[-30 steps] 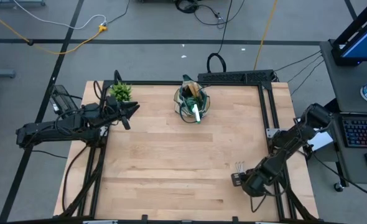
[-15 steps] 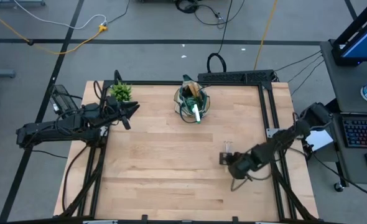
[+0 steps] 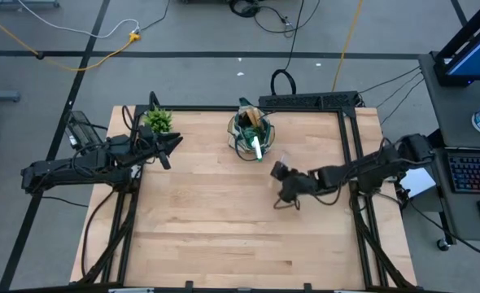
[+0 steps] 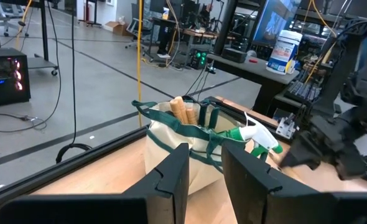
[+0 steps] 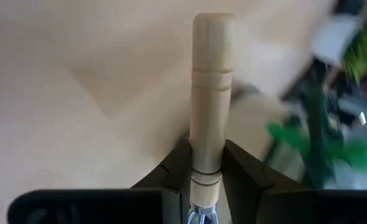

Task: Pick & Place Garden tools in Gardening bag
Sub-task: Put the brown hand rake into the gardening bag

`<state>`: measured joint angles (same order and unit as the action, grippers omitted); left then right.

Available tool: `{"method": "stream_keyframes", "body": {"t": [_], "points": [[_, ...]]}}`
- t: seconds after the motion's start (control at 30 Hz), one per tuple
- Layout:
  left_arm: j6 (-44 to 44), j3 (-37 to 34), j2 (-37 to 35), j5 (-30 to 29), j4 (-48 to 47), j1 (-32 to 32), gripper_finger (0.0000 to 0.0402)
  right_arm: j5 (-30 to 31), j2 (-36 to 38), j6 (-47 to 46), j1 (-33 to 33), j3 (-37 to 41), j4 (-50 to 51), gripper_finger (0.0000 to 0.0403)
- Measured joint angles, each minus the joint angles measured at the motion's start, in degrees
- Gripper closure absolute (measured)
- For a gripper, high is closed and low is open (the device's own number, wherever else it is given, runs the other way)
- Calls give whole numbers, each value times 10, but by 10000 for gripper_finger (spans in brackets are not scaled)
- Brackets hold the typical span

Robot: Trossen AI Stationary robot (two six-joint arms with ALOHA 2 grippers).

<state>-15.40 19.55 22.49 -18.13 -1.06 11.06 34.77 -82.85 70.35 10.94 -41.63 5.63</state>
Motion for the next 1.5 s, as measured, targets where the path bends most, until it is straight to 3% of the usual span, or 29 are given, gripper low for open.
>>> {"method": "stream_keyframes", "body": {"t": [0.2, 0.57, 0.93, 1.2, 1.5], "points": [[0, 0, 0, 0, 0, 0, 302, 63, 24, -19, -47, -1, -37, 344], [0, 0, 0, 0, 1, 0, 302, 132, 121, -159, -104, -1, -39, 344], [0, 0, 0, 0, 1, 0, 302, 131, 207, -375, -154, -1, -50, 344], [0, 0, 0, 0, 1, 0, 302, 63, 250, -514, -182, -1, -104, 344], [1, 0, 0, 0, 11, 0, 302, -56, 285, -697, -214, -1, -184, 344]]}}
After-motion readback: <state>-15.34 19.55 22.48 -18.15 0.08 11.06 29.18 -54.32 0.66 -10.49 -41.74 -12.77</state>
